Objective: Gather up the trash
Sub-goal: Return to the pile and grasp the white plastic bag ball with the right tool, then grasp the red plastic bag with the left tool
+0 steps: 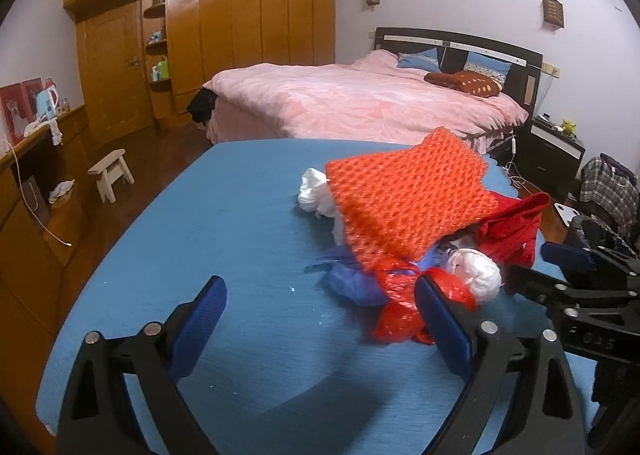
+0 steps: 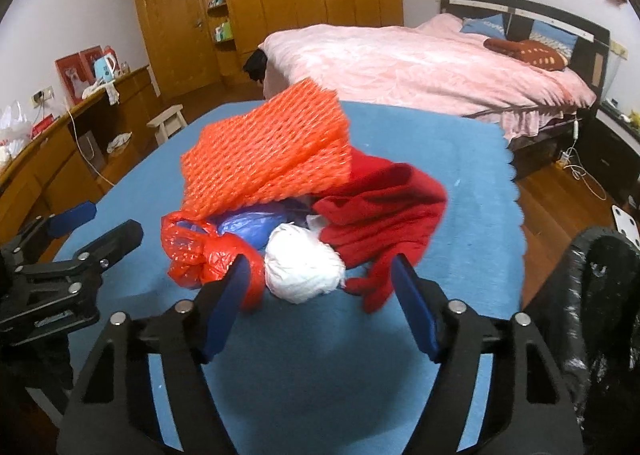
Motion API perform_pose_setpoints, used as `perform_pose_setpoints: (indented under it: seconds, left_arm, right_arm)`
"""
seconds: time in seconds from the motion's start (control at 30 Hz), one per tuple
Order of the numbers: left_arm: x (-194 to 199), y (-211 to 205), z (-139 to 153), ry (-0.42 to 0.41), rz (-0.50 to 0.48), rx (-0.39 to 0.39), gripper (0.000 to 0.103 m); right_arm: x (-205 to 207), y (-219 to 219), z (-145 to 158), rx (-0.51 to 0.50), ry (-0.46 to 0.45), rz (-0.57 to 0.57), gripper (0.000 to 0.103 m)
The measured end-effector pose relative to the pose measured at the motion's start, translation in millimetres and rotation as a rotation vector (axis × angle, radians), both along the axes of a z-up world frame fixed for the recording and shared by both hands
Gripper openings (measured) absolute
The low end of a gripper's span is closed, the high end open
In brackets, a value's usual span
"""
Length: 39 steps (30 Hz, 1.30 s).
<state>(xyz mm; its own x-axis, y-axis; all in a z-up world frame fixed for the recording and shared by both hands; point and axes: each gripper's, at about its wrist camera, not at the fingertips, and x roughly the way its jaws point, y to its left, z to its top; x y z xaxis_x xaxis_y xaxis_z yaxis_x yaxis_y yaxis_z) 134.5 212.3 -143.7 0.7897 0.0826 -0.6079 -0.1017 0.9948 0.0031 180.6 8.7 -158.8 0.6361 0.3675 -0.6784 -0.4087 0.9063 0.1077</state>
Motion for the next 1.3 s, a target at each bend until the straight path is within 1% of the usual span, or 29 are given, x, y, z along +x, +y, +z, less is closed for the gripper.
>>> perform_pose_setpoints:
  seconds: [0.07,0.13,0.2,0.47,0.5,0.53,0.63,0.7,0.97,1.13,1.3]
  left_arm:
    - [1.0,0.5,-0.4,0.001,0.002,-0.002,0.093]
    - [1.0,3.1,-1.6,0.002,0.004,-0.005,0.093]
    - [1.0,5.1,-3.0,0.004,0.005,-0.01,0.093]
    - [0.9,10.8,-6.6,0.005,0.01,-0.016,0.093]
    - [1.2,10.6,-6.5,0.005,0.009,-0.017,0.093]
    - [1.0,10.1,-7.0,0.005,0.008,-0.016,0.093]
    - [0.8,8.3,-7.3,0.006,0.003,-0.016,0.093]
    - [0.4,6.4,-6.9,0.006,0.0,-0.016,0.093]
    - [-1.2,-13.2,-7.8,0.017,-0.032,-0.03,0.093]
    - [0.9,-30.8,-10.2,0.029,-0.062,-0.042,0.093]
    - [7.8,-48.8,-15.2,0.042,-0.089,-0.044,0.092]
  right_arm:
    - [3.0,3.4,-2.6,-0.004,0.006,0.001,0.068]
    - [6.8,8.2,-8.1,-0.013,0.021,0.005,0.061]
    - [8.7,10.3,-12.6,-0.019,0.038,0.009,0.059]
    - [13.3,19.9,-25.8,-0.032,0.089,0.025,0.058]
    - [13.9,20.8,-26.6,-0.033,0.094,0.028,0.054]
    - [14.3,21.9,-27.9,-0.032,0.104,0.036,0.048]
    - [13.0,22.9,-28.9,-0.02,0.122,0.055,0.038]
    - [10.4,21.9,-27.0,-0.013,0.12,0.067,0.036]
    - [-5.7,2.8,-13.9,0.016,0.097,0.055,0.036]
    - [-16.5,-14.4,-8.0,0.014,0.088,0.031,0.036]
    - [-18.9,-33.9,-8.4,0.007,0.087,0.002,0.036]
